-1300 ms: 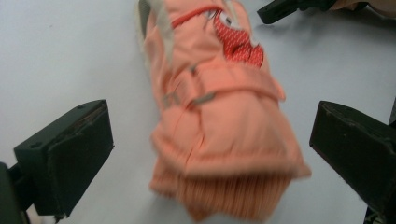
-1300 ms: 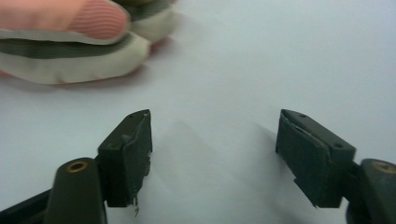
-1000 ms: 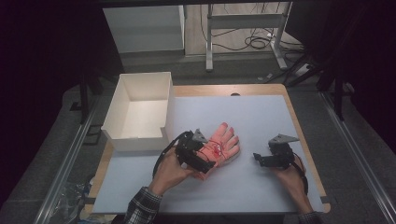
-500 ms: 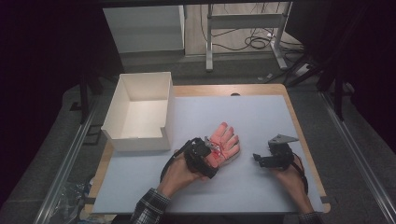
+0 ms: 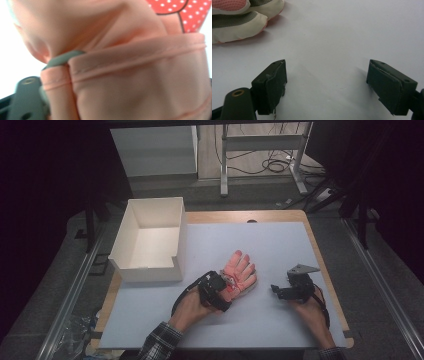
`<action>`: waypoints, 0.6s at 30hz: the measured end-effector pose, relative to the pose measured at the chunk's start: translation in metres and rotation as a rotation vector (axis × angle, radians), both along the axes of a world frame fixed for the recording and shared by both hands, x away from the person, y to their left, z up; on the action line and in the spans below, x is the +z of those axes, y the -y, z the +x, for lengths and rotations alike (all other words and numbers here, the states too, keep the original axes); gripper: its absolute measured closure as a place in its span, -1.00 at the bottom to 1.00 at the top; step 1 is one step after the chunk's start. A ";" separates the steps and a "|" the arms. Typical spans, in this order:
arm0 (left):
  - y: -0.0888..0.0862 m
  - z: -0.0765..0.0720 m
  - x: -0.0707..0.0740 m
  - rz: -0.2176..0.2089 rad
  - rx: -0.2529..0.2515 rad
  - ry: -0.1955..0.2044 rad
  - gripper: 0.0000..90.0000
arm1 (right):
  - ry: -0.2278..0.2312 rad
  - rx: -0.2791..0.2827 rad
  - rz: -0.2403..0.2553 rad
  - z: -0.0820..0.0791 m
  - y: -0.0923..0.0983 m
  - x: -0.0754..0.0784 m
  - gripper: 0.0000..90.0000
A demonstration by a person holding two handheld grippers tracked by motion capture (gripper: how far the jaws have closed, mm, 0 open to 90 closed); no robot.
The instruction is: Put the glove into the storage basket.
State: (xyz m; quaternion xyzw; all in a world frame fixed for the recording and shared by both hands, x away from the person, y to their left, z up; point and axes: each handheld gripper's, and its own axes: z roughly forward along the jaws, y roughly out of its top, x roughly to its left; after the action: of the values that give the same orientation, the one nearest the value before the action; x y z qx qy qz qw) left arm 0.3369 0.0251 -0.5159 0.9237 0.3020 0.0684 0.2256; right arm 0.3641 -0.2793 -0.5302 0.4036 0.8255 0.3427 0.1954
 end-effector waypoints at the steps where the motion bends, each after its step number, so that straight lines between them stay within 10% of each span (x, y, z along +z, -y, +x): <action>1: 0.000 0.000 0.001 0.002 -0.009 0.002 -0.42 | 0.000 0.000 0.000 0.000 0.000 0.000 -0.63; 18: -0.016 0.006 0.009 -0.096 -0.061 -0.025 -0.08 | 0.002 0.000 0.000 0.000 0.000 0.000 -0.63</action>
State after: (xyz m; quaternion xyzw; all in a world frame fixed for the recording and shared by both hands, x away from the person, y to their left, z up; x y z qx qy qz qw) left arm 0.3434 0.0409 -0.5066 0.9214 0.2793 0.0355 0.2677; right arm 0.3641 -0.2794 -0.5304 0.4031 0.8254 0.3431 0.1961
